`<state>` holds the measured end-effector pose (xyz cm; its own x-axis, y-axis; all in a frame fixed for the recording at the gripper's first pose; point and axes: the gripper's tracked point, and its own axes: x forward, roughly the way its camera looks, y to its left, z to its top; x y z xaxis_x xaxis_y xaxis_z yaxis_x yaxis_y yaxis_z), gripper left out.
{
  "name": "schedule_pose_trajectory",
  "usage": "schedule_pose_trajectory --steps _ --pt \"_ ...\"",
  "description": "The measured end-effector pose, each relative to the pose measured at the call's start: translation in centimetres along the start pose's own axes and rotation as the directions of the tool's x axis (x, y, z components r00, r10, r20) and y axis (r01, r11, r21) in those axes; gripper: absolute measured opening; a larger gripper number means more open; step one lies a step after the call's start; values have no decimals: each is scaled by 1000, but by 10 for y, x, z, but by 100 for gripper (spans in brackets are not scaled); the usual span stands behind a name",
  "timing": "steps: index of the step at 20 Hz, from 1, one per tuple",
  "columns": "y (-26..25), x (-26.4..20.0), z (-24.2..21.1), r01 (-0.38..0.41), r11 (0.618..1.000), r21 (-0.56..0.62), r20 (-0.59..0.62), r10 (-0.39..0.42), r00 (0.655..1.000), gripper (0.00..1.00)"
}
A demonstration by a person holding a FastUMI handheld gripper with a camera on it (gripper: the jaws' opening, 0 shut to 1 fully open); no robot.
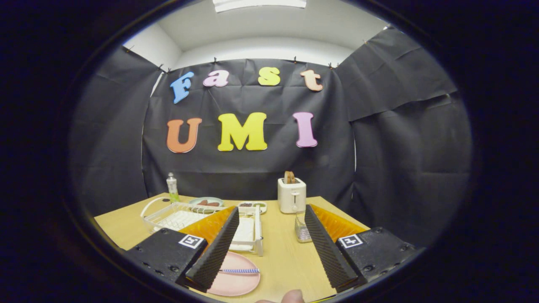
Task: Take the plate from the dish rack, then take the spoon from the basket and place it into the plate.
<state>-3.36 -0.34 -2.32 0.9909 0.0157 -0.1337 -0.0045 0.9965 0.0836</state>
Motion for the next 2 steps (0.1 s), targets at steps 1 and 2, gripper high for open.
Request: schedule_pose_trajectory --steps 1,2 --pt "2 -2 1 -2 1000 6 3 2 1000 100" --pt "2 -3 3 0 1000 5 10 0 1000 100"
